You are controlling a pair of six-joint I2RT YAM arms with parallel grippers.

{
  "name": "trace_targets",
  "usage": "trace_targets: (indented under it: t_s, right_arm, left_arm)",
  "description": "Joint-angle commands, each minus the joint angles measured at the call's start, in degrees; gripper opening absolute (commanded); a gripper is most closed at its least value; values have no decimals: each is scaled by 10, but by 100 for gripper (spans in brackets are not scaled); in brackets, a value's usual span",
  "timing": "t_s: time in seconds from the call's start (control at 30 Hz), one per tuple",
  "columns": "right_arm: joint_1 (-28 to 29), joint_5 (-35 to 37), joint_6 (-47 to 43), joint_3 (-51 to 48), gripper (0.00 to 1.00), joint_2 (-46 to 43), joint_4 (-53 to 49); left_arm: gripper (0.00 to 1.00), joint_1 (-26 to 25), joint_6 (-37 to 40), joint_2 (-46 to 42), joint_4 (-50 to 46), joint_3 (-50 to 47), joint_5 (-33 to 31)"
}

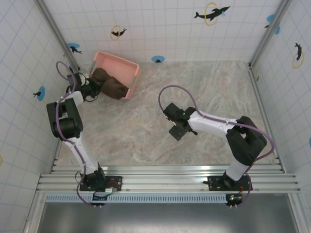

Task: Roll up the long pants

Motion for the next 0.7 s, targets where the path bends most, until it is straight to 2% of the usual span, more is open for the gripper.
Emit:
trace_targets:
  t_s: [0.0, 0.13, 0.23, 0.47, 0.67]
  right_arm:
    - [-2, 1, 17, -6, 99, -24, 24]
    - [-4, 11, 19, 11, 99, -25, 27]
    - [-8, 33, 17, 25, 99, -24, 24]
    - [-52, 105, 1, 64, 99, -7, 29]
    - [-96, 82, -7, 98, 99, 8, 31]
  left_arm:
    - [0, 12, 24, 7, -35, 36, -11]
    - [0, 10, -64, 4, 99, -8, -36]
    - [0, -1, -100, 8, 148, -12, -67]
    - [0, -43, -154, 33, 218, -8, -139]
    - [0, -77, -169, 49, 238, 31, -192]
